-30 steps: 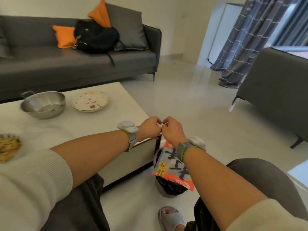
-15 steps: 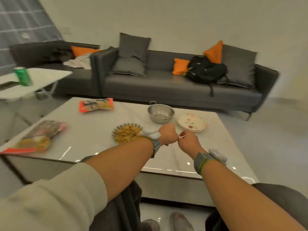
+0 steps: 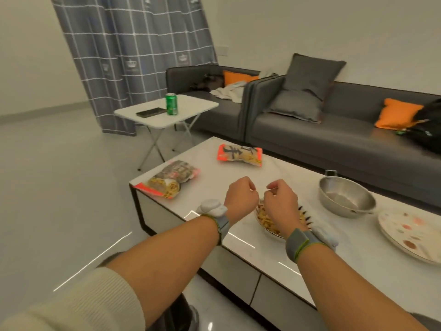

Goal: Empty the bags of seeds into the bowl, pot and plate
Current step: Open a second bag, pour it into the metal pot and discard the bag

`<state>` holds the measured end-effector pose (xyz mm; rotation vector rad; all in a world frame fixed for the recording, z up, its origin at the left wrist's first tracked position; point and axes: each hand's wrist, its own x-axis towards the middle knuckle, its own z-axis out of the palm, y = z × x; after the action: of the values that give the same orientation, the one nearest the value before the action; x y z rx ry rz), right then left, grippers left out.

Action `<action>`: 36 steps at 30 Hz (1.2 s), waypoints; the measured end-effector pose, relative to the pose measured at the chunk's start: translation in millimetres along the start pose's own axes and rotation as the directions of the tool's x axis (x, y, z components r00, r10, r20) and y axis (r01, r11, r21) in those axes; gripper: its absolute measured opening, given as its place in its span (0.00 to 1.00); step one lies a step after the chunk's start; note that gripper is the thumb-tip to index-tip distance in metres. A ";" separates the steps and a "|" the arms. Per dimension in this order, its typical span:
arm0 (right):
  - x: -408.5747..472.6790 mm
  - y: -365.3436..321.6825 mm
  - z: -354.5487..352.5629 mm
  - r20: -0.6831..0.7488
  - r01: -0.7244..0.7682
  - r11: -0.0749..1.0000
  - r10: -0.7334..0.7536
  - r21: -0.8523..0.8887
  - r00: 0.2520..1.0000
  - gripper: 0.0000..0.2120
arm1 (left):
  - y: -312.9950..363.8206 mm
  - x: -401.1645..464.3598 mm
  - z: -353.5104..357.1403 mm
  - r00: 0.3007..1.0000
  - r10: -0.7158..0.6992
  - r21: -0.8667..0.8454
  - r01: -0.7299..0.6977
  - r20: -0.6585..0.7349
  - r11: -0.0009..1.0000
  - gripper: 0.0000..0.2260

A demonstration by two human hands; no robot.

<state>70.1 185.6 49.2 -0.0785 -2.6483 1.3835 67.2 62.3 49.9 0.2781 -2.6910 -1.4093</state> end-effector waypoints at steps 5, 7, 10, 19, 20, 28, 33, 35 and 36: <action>10.6 -28.8 79.4 0.184 0.030 0.997 -0.042 0.065 0.982 0.08 | -46.1 27.7 -57.1 0.990 -0.080 0.115 0.094 -0.116 0.989 0.08; 6.2 -39.8 114.6 0.298 0.002 0.994 -0.034 0.107 0.954 0.08 | -72.0 29.4 -82.2 0.975 -0.134 0.170 0.164 -0.176 0.972 0.08; -0.3 -46.5 144.7 0.376 -0.075 0.985 0.010 0.158 0.926 0.08 | -96.3 29.0 -109.5 0.960 -0.185 0.212 0.230 -0.212 0.950 0.10; -12.9 -59.1 239.9 0.609 -0.373 0.901 0.171 0.222 0.775 0.07 | -172.4 32.1 -172.6 0.937 -0.284 0.302 0.336 -0.205 0.892 0.06; -13.4 -62.7 251.0 0.630 -0.415 0.880 0.191 0.229 0.753 0.10 | -179.1 30.8 -178.5 0.938 -0.288 0.313 0.337 -0.192 0.888 0.09; -8.3 -84.7 286.6 0.659 -0.562 0.782 0.275 0.270 0.700 0.15 | -208.8 36.7 -189.7 0.953 -0.270 0.388 0.303 -0.137 0.870 0.11; -2.5 -87.5 298.7 0.616 -0.600 0.742 0.330 0.299 0.715 0.07 | -214.2 46.4 -191.1 0.953 -0.254 0.402 0.301 -0.167 0.865 0.10; 0.1 -89.0 293.3 0.591 -0.580 0.737 0.308 0.348 0.746 0.07 | -214.1 47.8 -190.3 0.941 -0.265 0.465 0.334 -0.209 0.820 0.15; 1.3 -91.6 289.9 0.573 -0.555 0.741 0.283 0.378 0.769 0.07 | -213.7 48.8 -190.4 0.935 -0.270 0.501 0.351 -0.229 0.791 0.17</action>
<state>24.9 -101.9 -38.6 -0.3544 -2.5666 2.5679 76.0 -220.0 -17.4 0.8679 -2.9470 -0.5986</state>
